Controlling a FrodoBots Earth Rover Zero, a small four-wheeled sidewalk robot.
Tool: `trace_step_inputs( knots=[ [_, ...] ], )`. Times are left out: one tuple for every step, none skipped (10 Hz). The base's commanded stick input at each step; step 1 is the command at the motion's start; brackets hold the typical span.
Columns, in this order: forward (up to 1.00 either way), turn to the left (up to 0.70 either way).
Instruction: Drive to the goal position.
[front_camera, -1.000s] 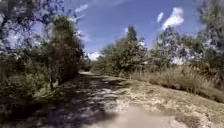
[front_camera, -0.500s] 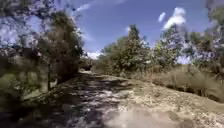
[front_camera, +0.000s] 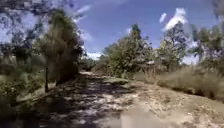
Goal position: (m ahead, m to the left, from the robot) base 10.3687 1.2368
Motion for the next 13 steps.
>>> trace_step_inputs(
  knots=[
    [0.70, 0.06],
    [0.70, 0.27],
    [0.70, 0.09],
    [0.70, 0.00],
    [0.70, 0.00],
    [0.70, 0.00],
    [0.70, 0.00],
    [0.70, 0.04],
    [0.70, 0.20],
    [0.70, 0.27],
    [0.70, 0.00],
    [0.70, 0.00],
    [0.70, 0.00]
  ],
)
